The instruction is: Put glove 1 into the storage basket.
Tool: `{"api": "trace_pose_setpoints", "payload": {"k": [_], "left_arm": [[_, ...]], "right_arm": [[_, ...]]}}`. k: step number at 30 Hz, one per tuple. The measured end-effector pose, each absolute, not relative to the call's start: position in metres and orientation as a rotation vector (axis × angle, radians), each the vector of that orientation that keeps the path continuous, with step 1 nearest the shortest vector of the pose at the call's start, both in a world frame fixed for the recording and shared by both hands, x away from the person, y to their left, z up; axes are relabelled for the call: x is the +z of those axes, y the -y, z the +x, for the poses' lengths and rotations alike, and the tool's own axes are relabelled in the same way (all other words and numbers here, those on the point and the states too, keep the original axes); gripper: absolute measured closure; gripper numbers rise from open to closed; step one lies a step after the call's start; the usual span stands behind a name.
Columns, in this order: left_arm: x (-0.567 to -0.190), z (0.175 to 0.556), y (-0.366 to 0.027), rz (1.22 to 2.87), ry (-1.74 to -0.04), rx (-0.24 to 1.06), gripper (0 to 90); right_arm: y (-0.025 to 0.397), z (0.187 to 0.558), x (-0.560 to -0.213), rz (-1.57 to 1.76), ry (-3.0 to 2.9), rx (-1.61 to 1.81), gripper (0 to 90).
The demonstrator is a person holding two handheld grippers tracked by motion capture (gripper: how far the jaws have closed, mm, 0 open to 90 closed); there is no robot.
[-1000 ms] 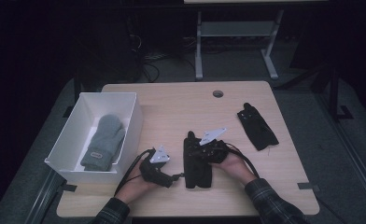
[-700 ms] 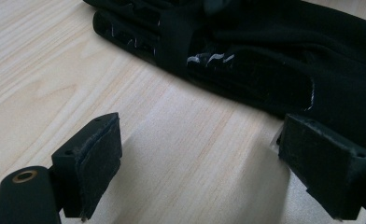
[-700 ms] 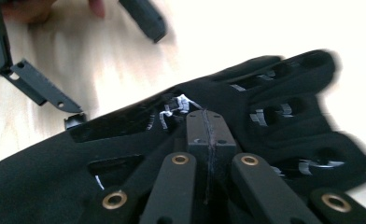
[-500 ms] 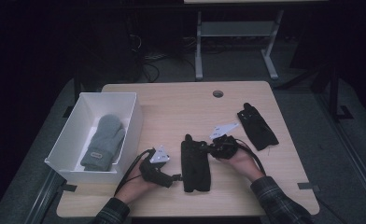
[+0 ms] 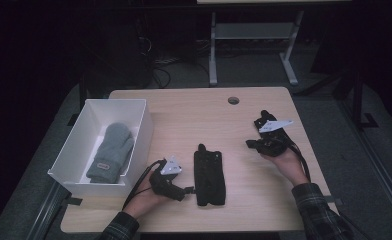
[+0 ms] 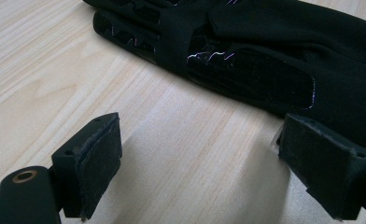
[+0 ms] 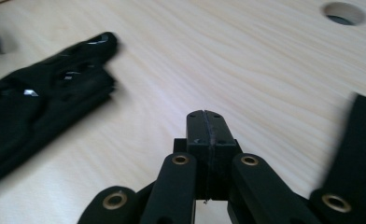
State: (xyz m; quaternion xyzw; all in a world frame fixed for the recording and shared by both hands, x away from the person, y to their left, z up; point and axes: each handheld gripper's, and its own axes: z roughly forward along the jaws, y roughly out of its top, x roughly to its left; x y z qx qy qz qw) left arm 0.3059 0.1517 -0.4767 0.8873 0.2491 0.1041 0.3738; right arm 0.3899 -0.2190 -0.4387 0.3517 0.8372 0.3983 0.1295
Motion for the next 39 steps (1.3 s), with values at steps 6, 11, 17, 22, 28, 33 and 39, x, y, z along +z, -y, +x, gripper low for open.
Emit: {"api": "trace_pose_setpoints", "payload": {"k": [6,11,17,22,28,33,39], "left_arm": [[-0.477,0.306,-0.152,2.272,-0.638,0.267,12.6],[-0.477,0.306,-0.152,2.273,-0.638,0.267,12.6],[-0.477,0.306,-0.152,2.272,-0.636,0.266,12.9],[-0.477,0.305,-0.152,2.275,-0.632,0.266,12.9],[-0.477,0.305,-0.152,2.274,-0.632,0.266,12.9],[-0.477,0.305,-0.152,2.274,-0.632,0.266,12.9],[-0.477,0.305,-0.152,2.274,-0.632,0.266,12.9]], "right_arm": [[0.245,0.400,-0.439,1.107,-2.367,1.121,90.0],[0.266,0.409,-0.441,1.179,-2.311,1.086,90.0],[0.283,0.416,-0.448,1.252,-2.255,1.033,90.0],[0.298,0.419,-0.452,1.300,-2.213,0.994,90.0],[0.312,0.420,-0.456,1.347,-2.173,0.984,90.0],[0.314,0.421,-0.463,1.369,-2.194,0.954,90.0],[0.312,0.422,-0.469,1.381,-2.224,0.931,90.0]]}}
